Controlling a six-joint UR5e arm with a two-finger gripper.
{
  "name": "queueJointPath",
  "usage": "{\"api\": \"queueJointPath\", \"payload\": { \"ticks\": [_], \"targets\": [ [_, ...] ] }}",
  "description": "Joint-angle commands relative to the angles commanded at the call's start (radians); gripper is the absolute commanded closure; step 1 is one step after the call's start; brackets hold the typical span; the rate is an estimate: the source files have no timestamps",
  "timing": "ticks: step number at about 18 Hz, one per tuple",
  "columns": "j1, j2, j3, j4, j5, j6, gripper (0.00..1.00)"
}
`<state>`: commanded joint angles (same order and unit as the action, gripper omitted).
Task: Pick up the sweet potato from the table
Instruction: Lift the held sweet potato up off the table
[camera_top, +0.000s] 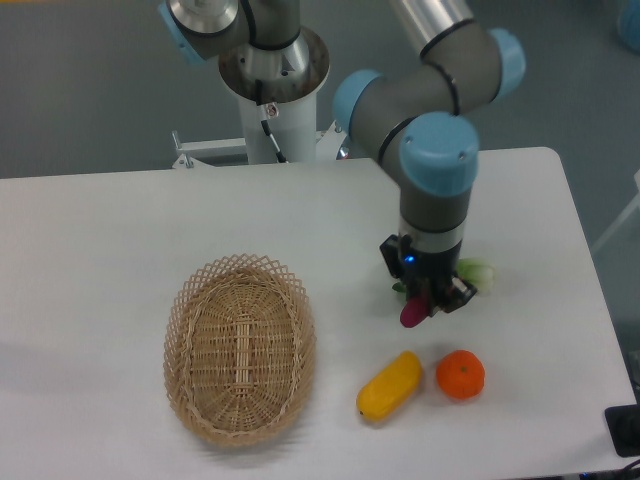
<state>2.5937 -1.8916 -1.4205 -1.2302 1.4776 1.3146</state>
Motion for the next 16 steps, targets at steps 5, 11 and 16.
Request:
{"api": "queueJointPath", "payload": {
  "ticks": [5,11,16],
  "targets": [
    [0.055,0.037,0.017,-0.044,-0.036,0.098,0.68],
    [0.082,0.063,0.020,-0.058,-0.034,0.161,0.68],
    [0.082,0.065,0.025,-0.052,-0.033,0.161,0.68]
  ]
}}
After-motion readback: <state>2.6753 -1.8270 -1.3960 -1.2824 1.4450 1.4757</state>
